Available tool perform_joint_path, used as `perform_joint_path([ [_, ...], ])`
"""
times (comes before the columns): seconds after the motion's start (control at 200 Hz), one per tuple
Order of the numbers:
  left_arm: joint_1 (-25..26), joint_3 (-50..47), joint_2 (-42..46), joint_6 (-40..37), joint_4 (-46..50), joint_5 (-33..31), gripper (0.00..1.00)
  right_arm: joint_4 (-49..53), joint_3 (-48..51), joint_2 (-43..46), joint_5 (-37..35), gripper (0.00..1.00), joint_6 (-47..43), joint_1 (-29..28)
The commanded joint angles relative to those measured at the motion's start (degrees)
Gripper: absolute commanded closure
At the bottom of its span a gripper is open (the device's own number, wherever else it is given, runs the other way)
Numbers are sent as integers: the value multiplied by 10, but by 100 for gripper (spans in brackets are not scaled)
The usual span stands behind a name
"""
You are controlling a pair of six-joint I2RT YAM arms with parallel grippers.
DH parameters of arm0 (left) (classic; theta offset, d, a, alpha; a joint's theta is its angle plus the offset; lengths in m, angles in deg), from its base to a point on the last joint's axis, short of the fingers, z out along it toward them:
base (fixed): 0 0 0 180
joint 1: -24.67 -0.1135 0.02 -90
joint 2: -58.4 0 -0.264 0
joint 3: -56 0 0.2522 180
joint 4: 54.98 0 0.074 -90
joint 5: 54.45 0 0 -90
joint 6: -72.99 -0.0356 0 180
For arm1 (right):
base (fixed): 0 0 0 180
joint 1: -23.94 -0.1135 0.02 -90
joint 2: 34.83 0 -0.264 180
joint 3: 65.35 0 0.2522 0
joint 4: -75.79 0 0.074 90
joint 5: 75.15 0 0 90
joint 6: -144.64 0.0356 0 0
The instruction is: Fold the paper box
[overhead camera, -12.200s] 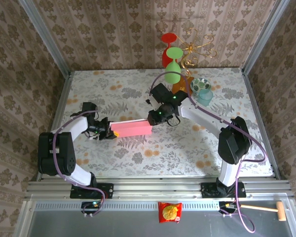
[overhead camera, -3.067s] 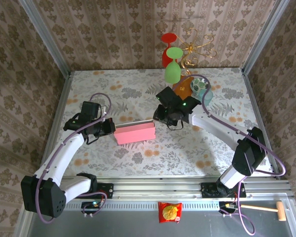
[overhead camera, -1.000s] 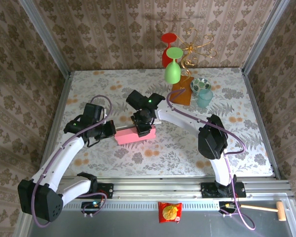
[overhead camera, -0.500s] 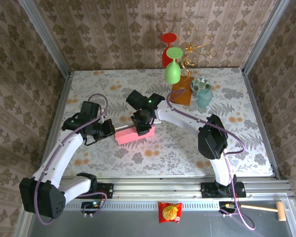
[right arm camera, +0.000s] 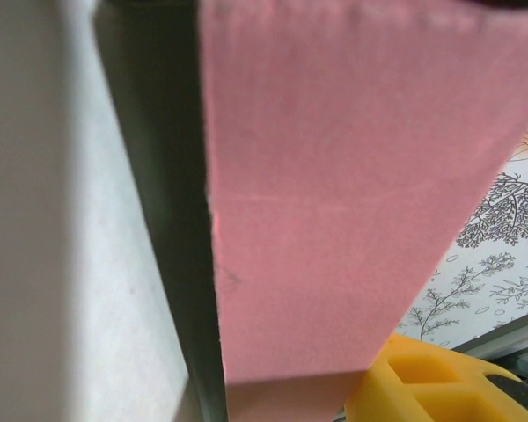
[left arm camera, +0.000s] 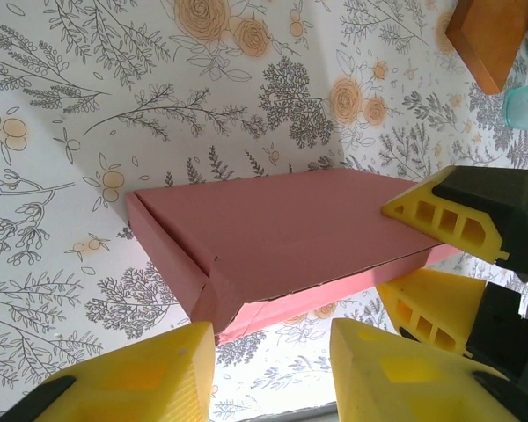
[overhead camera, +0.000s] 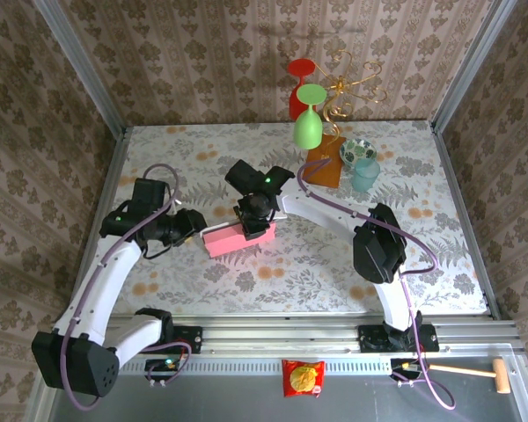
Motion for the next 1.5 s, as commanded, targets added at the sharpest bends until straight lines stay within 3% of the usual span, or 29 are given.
perform_joint_path([
  [0.0, -10, 20, -8, -11, 26, 9, 63, 9, 8, -12, -19, 56, 29, 4],
  [0.115, -12, 25, -31, -33, 22, 18, 70, 8, 7, -12, -19, 57, 29, 5],
  [0.295, -9, 30, -56, -54, 18, 11, 72, 9, 1, -16, -17, 58, 24, 7],
  [0.485, 8, 35, -70, -81, 32, -21, 72, 9, -2, -19, -16, 59, 20, 8],
  [0.725, 25, 41, -95, -97, 36, -53, 81, 8, -3, -20, -16, 60, 19, 9],
  [1.18, 50, 50, -106, -115, 61, -92, 81, -2, 3, -19, -14, 61, 17, 8],
  [1.495, 53, 37, -106, -126, 68, -112, 87, -6, 7, -18, -12, 61, 17, 9],
])
